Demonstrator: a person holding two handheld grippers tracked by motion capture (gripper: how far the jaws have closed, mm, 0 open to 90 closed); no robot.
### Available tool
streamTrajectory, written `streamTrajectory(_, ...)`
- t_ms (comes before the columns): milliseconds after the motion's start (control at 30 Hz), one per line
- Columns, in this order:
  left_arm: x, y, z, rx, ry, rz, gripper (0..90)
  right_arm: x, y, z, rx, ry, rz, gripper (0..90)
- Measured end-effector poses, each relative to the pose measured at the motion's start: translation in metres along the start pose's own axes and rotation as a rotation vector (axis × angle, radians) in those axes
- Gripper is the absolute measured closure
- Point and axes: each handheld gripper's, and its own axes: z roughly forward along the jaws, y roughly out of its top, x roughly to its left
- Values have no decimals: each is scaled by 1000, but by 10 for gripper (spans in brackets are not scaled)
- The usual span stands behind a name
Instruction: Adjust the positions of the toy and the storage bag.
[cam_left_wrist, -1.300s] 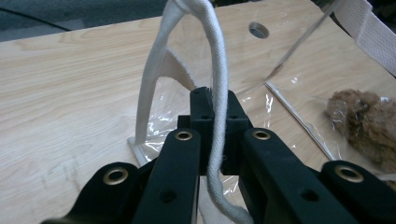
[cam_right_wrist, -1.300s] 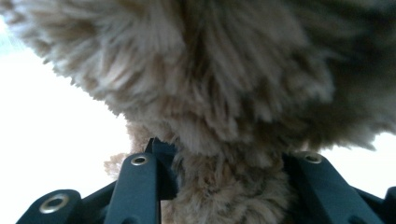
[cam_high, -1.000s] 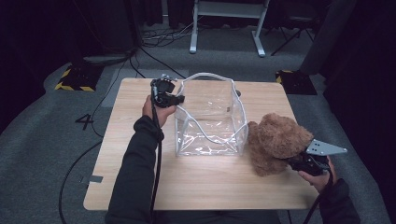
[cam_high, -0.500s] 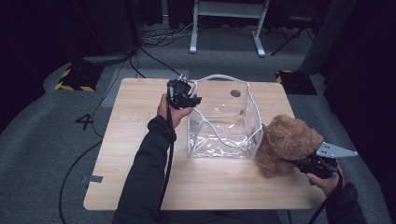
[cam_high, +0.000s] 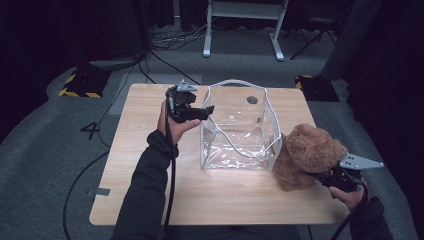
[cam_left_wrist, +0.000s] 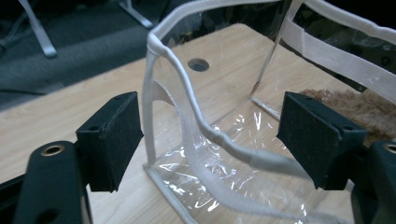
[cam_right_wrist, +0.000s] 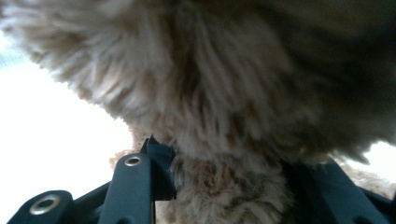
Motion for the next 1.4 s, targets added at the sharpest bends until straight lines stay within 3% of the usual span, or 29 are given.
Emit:
streamTrajectory(200, -2, -9, -25, -20, 14, 40, 192, -1, -1, -1, 2, 5, 6, 562)
streamTrajectory(300, -3, -23, -35, -8, 30, 89, 166, -1, -1, -1, 3, 0, 9, 553)
streamTrajectory(400, 0, -32, -39, 4, 32, 90, 165, -1, -2, -1, 5, 2, 11, 544)
streamTrajectory(500, 2, -52, -44, 31, 38, 100, 161, -1, -2, -1, 4, 6, 23, 533)
streamTrajectory(533, 2, -52, -44, 31, 38, 100, 161, -1, -3, -1, 3, 6, 26, 526)
streamTrajectory(733, 4, -93, -39, 120, 48, 110, 162, 0, -3, -1, 6, 21, 22, 475)
streamTrajectory(800, 3, -98, -38, 126, 44, 116, 162, 0, -3, -1, 6, 19, 12, 474)
streamTrajectory(833, 1, -115, -34, 146, 19, 118, 163, 1, -3, -1, 9, 15, 4, 477)
streamTrajectory(1033, -12, -153, -23, 161, -38, 151, 162, 2, -2, 0, 17, -3, -4, 532)
streamTrajectory(1133, -11, -163, -17, 225, -85, 118, 163, 3, -2, 0, 28, -9, -17, 566)
streamTrajectory(1200, -14, -169, -16, 232, -46, 143, 160, 4, -2, 0, 29, -9, -22, 581)
streamTrajectory(1300, -14, -177, -12, 290, -43, 157, 162, 5, -3, 0, 23, -6, -28, 599)
streamTrajectory(1400, -15, -187, -9, 313, -40, 158, 161, 4, -4, 0, 12, -13, -21, 609)
